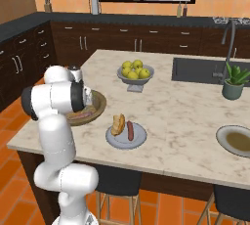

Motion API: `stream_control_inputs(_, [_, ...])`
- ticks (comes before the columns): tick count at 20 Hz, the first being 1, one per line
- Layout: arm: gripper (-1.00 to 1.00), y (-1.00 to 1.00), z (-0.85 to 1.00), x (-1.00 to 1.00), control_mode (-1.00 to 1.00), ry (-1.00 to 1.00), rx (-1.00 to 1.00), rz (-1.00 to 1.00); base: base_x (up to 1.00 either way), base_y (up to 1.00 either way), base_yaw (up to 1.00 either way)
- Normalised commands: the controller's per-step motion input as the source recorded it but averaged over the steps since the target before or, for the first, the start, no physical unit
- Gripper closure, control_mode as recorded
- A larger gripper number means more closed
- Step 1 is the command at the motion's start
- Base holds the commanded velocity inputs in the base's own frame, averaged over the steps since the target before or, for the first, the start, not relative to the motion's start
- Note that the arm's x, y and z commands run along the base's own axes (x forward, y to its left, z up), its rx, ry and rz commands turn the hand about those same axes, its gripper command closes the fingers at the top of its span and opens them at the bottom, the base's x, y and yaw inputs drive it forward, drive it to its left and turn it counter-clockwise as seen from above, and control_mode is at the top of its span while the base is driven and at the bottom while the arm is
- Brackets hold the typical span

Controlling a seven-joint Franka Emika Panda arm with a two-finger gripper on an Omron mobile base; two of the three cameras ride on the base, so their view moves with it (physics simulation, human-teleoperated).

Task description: Place one bun and one sausage from the bowl on each plate.

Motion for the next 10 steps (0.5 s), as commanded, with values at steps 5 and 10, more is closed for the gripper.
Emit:
stream_control_inputs(5, [1.00,-0.70,0.65,-0.99,-1.00,0.00,0.01,-0.08,0.00,0.00,0.00])
stream_control_inputs(10, [1.00,-0.92,0.65,-0.98,-1.00,0.02,0.01,-0.15,0.00,0.00,0.00])
